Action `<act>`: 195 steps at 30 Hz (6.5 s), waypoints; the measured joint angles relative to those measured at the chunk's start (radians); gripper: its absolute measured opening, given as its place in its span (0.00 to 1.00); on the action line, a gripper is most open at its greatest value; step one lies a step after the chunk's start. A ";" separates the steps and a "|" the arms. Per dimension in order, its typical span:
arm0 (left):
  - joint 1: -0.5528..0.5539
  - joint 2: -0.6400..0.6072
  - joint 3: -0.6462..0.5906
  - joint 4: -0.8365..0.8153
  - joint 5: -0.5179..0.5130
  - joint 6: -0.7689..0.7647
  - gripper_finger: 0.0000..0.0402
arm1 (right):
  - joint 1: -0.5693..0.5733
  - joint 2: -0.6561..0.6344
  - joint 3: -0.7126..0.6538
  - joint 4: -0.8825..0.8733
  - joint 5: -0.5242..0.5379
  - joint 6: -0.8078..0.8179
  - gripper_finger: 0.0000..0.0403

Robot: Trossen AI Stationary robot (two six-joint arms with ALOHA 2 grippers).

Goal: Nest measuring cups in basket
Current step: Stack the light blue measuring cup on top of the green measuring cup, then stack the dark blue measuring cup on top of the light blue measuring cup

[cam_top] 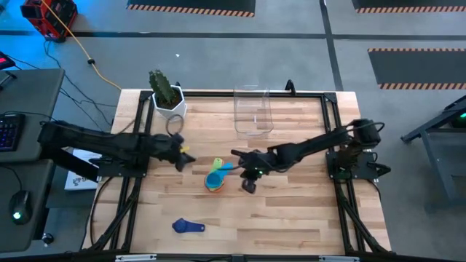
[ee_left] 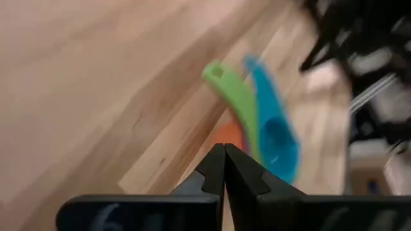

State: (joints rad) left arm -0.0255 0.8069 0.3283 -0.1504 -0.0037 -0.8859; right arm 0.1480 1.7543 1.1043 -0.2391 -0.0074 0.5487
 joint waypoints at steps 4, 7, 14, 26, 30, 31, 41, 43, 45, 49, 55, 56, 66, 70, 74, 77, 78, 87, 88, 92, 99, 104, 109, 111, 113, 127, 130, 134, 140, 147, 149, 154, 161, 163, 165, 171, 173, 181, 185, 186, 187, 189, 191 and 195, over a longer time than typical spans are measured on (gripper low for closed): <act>0.000 0.202 0.001 0.120 0.056 0.049 0.00 | -0.038 0.084 0.037 -0.007 -0.011 0.023 0.00; 0.000 0.327 0.003 0.230 0.073 0.076 0.00 | -0.062 0.132 0.081 -0.004 -0.039 0.025 0.00; 0.000 0.514 0.002 0.453 0.073 0.077 0.00 | -0.087 0.192 0.149 -0.006 -0.050 0.001 0.00; 0.000 0.658 0.003 0.685 0.072 0.049 0.00 | -0.112 0.208 0.168 0.081 0.017 0.016 0.00; 0.000 0.680 0.002 0.707 0.072 0.049 0.00 | -0.111 0.234 0.167 0.122 0.011 0.026 0.00; 0.000 0.682 0.002 0.710 0.072 0.048 0.00 | -0.111 0.238 0.167 0.125 0.013 0.027 0.00; 0.000 0.682 0.002 0.733 0.071 0.016 0.00 | -0.119 0.237 0.167 0.160 0.034 0.014 0.00; 0.000 0.682 0.002 0.733 0.071 0.017 0.00 | -0.125 0.236 0.167 0.163 0.033 0.020 0.00; 0.000 0.682 0.002 0.731 0.074 0.025 0.00 | -0.129 0.236 0.167 0.157 0.027 0.020 0.00; 0.013 0.671 0.002 0.692 0.130 0.042 0.00 | -0.136 0.227 0.166 0.094 0.022 -0.005 0.00; 0.076 0.540 0.002 0.545 0.276 0.094 0.00 | -0.139 0.137 0.166 -0.086 0.058 -0.097 0.00; 0.079 0.502 0.002 0.508 0.280 0.103 0.00 | -0.136 0.118 0.166 -0.137 0.072 -0.111 0.00; -0.235 0.060 0.002 0.054 0.103 0.046 0.00 | -0.027 -0.146 -0.146 -0.216 0.074 0.053 0.00; -0.473 0.072 0.036 0.062 -0.065 -0.020 0.00 | 0.034 -0.256 -0.332 -0.012 0.088 0.237 0.00; -0.597 0.223 0.163 0.055 -0.105 0.080 0.00 | 0.070 -0.312 -0.460 0.205 0.141 0.337 0.00; -0.613 0.368 0.291 -0.014 -0.040 0.244 0.00 | 0.074 -0.316 -0.506 0.294 0.154 0.368 0.00; -0.612 0.419 0.335 -0.041 -0.016 0.298 0.01 | 0.074 -0.316 -0.512 0.307 0.151 0.370 0.00; -0.610 0.726 0.626 -0.196 0.087 0.686 0.30 | 0.074 -0.316 -0.510 0.312 0.097 0.292 0.00; -0.610 0.747 0.636 -0.197 0.088 0.711 0.33 | 0.074 -0.316 -0.510 0.310 0.087 0.285 0.00; -0.601 0.832 0.666 -0.159 0.107 0.791 0.45 | 0.074 -0.316 -0.510 0.304 0.067 0.262 0.00; -0.560 0.963 0.676 -0.110 0.252 0.810 0.49 | 0.075 -0.316 -0.509 0.294 0.061 0.255 0.00; -0.556 1.015 0.674 -0.090 0.204 0.830 0.47 | 0.075 -0.316 -0.509 0.305 0.078 0.258 0.00; -0.555 1.032 0.674 -0.075 0.228 0.889 0.47 | 0.075 -0.316 -0.509 0.311 0.081 0.261 0.00; -0.555 1.037 0.675 -0.074 0.228 0.906 0.47 | 0.075 -0.316 -0.509 0.316 0.086 0.262 0.00; -0.555 1.047 0.674 -0.074 0.235 0.915 0.47 | 0.075 -0.316 -0.509 0.317 0.087 0.262 0.00; -0.554 1.062 0.677 -0.078 0.240 0.909 0.08 | 0.075 -0.316 -0.509 0.318 0.091 0.263 0.00; -0.538 1.049 0.678 -0.120 0.265 0.869 0.03 | 0.075 -0.316 -0.509 0.318 0.100 0.263 0.00; -0.510 1.005 0.673 -0.184 0.259 0.840 0.02 | 0.075 -0.316 -0.509 0.318 0.131 0.263 0.00; -0.464 0.812 0.671 -0.258 0.240 0.793 0.01 | 0.075 -0.316 -0.509 0.318 0.132 0.263 0.00; -0.447 0.481 0.670 -0.270 0.076 0.673 0.00 | 0.075 -0.315 -0.509 0.410 0.088 0.263 0.00; -0.446 0.378 0.649 -0.221 -0.013 0.628 0.00 | 0.075 -0.315 -0.509 0.483 0.075 0.263 0.00; -0.445 0.152 0.483 0.210 -0.153 0.583 0.00 | 0.075 -0.315 -0.509 0.694 0.059 0.309 0.00; -0.420 0.085 0.114 1.133 -0.165 0.590 0.00 | 0.075 -0.313 -0.486 1.077 0.067 0.298 0.00; -0.395 0.119 0.048 1.332 -0.190 0.557 0.00 | 0.067 -0.312 -0.430 1.067 0.067 0.272 0.00; -0.372 0.179 0.033 1.477 -0.215 0.538 0.00 | 0.058 -0.310 -0.357 1.007 0.067 0.234 0.01; -0.294 0.313 0.101 1.569 -0.214 0.471 0.00 | 0.026 -0.212 -0.109 0.813 0.063 0.210 0.18; -0.271 0.341 0.134 1.568 -0.185 0.454 0.00 | 0.016 -0.165 -0.037 0.763 0.049 0.211 0.27; -0.233 0.342 0.172 1.564 -0.154 0.442 0.00 | 0.004 -0.040 0.140 0.704 -0.030 0.210 0.52; -0.229 0.343 0.173 1.560 -0.120 0.445 0.00 | 0.016 -0.007 0.220 0.703 -0.052 0.204 0.53; -0.229 0.346 0.173 1.563 -0.120 0.450 0.00 | 0.019 0.003 0.242 0.695 -0.059 0.203 0.52; -0.229 0.349 0.173 1.563 -0.119 0.455 0.00 | 0.023 0.017 0.265 0.692 -0.068 0.203 0.52; -0.229 0.351 0.173 1.556 -0.120 0.471 0.00 | 0.030 0.045 0.298 0.672 -0.076 0.199 0.51; -0.229 0.357 0.173 1.548 -0.127 0.477 0.00 | 0.033 0.064 0.333 0.670 -0.079 0.180 0.51; -0.229 0.357 0.173 1.538 -0.136 0.477 0.00 | 0.035 0.073 0.367 0.665 -0.082 0.176 0.51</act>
State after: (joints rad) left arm -0.2543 1.1641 0.5011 1.3873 -0.1396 -0.4090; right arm 0.1825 1.8271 1.4717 0.4261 -0.0893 0.7246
